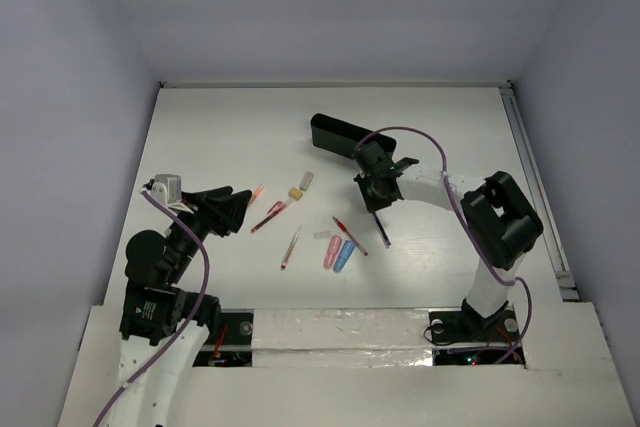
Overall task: Sort the stationery into containers
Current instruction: Pick up the pen from the center of the board, then place the pen in the storage box.
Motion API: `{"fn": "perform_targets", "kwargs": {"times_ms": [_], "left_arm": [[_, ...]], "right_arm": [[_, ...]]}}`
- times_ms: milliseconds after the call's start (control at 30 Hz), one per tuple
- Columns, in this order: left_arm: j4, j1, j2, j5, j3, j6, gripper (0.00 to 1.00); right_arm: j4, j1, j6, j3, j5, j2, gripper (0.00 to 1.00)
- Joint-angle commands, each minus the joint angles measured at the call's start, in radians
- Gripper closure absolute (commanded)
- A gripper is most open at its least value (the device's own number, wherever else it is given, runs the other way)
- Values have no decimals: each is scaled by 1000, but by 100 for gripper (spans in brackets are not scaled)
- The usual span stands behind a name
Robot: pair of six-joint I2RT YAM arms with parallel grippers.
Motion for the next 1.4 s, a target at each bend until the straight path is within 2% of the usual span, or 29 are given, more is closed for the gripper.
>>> {"fn": "perform_targets", "kwargs": {"times_ms": [0, 167, 267, 400, 500, 700, 900, 1133, 1367], "left_arm": [[58, 8, 6, 17, -2, -5, 48], [58, 8, 12, 14, -4, -5, 48], [67, 8, 27, 23, -5, -3, 48], [82, 8, 84, 57, 10, -6, 48], [98, 8, 115, 80, 53, 6, 49], [125, 8, 180, 59, 101, 36, 49], [139, 8, 257, 40, 96, 82, 48], [107, -10, 303, 5, 121, 110, 48], [110, -10, 325, 11, 122, 124, 48]], "right_arm": [[17, 5, 4, 9, 46, -47, 100], [54, 5, 2, -13, 95, -207, 100], [97, 5, 1, -23, 74, -324, 100], [257, 5, 5, -32, 25, -440, 100], [407, 5, 7, -22, 61, -465, 100], [693, 5, -33, 78, 201, -324, 100], [865, -24, -119, 231, 259, -157, 100], [916, -107, -117, 351, 215, 9, 100], [890, -125, -133, 432, 203, 119, 100]]}}
